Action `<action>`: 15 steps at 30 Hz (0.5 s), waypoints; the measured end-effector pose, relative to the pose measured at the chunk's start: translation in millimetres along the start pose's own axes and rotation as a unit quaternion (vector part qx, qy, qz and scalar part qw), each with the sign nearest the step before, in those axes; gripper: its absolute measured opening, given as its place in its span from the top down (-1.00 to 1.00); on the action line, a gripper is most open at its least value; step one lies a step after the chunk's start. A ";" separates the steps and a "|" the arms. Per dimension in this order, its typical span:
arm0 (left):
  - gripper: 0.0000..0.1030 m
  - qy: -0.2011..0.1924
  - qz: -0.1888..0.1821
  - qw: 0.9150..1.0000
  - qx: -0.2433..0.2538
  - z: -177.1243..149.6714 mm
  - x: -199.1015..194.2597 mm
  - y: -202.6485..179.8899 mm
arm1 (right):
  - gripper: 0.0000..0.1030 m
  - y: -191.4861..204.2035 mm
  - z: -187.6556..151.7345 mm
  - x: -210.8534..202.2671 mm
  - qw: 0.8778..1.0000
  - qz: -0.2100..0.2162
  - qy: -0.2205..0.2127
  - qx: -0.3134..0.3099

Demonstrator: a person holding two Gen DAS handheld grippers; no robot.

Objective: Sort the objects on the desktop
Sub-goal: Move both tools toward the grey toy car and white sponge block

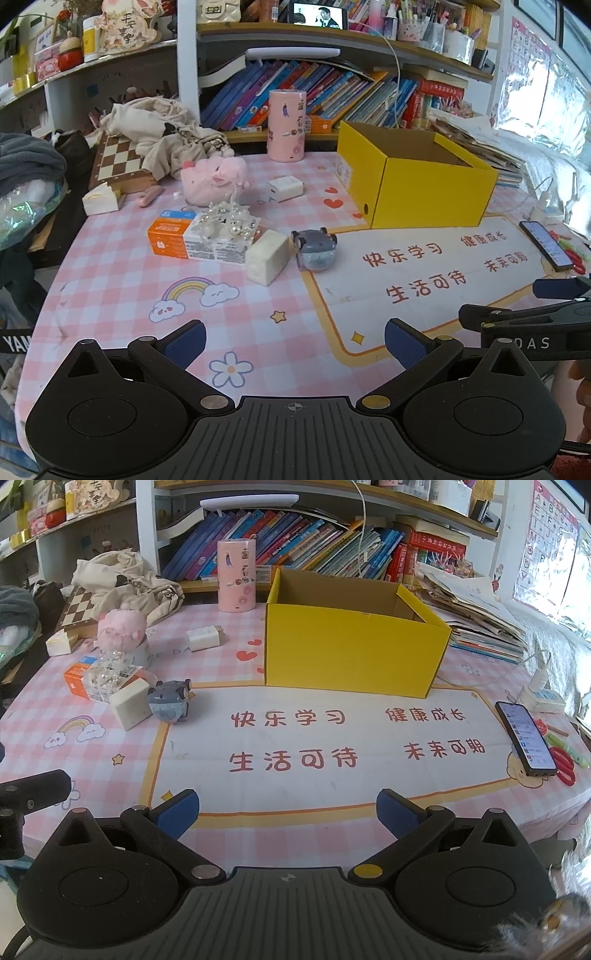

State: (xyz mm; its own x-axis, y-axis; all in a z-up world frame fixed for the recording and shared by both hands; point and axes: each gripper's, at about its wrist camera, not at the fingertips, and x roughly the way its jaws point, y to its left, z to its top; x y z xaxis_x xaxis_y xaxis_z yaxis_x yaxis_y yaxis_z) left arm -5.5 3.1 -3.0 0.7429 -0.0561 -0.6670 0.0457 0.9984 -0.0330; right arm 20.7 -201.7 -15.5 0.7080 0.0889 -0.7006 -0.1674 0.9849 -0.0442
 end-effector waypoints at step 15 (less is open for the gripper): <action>-1.00 0.000 -0.013 1.000 0.003 -0.2 1.2 1.7 | -1.00 5.3 0.5 -1.2 1.000 0.008 -0.002 -0.009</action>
State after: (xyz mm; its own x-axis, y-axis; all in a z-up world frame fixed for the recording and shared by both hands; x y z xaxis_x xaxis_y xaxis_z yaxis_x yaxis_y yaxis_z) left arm -4.6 4.8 -4.0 0.7418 -0.0818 -0.6656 0.0694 0.9966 -0.0451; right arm 19.3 -196.5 -14.5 0.7076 0.1044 -0.6989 -0.1911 0.9805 -0.0469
